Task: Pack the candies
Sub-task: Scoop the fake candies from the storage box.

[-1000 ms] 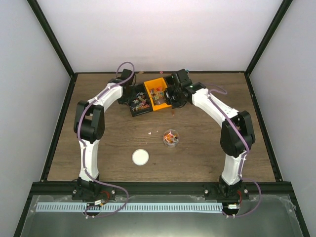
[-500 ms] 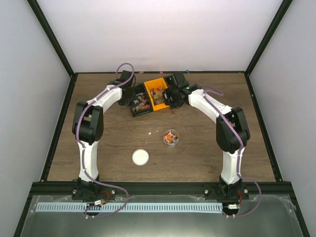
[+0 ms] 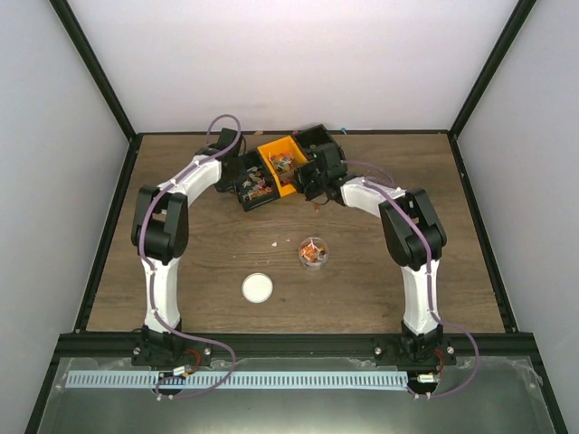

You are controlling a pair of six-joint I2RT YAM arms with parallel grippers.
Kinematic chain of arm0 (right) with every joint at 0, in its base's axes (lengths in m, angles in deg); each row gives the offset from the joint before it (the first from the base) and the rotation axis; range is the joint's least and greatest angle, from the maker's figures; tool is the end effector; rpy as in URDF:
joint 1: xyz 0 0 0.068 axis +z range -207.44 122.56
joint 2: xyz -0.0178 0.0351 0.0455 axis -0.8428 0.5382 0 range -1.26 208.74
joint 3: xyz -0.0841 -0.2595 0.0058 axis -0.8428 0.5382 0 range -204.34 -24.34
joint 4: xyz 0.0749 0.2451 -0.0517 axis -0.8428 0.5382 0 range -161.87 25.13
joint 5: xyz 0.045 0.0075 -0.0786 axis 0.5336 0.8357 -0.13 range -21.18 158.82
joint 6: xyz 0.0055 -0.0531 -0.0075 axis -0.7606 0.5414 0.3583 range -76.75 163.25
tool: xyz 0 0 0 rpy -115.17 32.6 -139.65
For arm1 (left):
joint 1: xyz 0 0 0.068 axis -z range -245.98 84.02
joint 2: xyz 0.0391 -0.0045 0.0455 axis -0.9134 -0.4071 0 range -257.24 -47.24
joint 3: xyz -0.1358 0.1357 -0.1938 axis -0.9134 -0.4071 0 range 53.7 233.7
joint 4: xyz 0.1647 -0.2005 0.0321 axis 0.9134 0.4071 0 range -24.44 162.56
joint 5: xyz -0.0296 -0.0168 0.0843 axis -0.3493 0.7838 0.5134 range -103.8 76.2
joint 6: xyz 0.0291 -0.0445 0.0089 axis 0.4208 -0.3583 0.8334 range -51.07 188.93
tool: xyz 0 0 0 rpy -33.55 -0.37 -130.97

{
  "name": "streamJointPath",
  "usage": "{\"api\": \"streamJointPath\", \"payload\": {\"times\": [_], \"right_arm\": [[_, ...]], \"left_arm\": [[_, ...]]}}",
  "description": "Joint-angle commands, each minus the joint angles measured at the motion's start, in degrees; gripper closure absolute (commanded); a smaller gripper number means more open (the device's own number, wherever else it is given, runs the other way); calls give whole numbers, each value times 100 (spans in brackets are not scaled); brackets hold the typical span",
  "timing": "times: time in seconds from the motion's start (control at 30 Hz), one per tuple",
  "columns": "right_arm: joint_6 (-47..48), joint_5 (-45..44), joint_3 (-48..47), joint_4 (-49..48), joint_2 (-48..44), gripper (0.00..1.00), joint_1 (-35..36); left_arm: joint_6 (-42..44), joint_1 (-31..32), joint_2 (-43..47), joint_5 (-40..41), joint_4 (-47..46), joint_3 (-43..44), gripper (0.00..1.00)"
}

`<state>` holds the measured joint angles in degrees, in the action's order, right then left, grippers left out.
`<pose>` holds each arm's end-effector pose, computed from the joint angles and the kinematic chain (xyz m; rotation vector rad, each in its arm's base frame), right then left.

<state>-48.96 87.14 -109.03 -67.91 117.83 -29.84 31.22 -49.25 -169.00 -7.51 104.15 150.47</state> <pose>0.4104 0.2272 0.1885 1.2367 2.3414 1.3186 0.4369 -0.1273 0.1909 -0.5217 2.6269 -0.1568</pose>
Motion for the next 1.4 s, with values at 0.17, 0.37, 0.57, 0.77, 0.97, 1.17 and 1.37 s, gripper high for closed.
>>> {"api": "streamJointPath", "payload": {"times": [0.17, 0.37, 0.57, 0.77, 0.97, 1.17, 1.37], "right_arm": [[374, 808, 1810, -3389, -401, 99, 42], [225, 939, 2538, -4469, -591, 99, -15], [377, 1111, 2719, -4912, -816, 99, -17], [334, 1064, 3093, -5176, -973, 99, -48], [370, 1097, 3196, -5293, -1038, 99, -69], [381, 1142, 3523, -5481, -1270, 99, -160], [553, 1299, 4063, -5664, -1715, 99, -312]], "left_arm": [[248, 110, -232, -727, 303, -26, 96], [265, 67, -204, -662, 333, -73, 96], [265, 58, -147, -568, 375, -88, 96], [288, 54, -74, -539, 396, -89, 88], [343, 49, 26, -488, 430, -119, 85], [353, 50, 59, -480, 424, -145, 83], [382, 50, 81, -434, 422, -192, 81]]}}
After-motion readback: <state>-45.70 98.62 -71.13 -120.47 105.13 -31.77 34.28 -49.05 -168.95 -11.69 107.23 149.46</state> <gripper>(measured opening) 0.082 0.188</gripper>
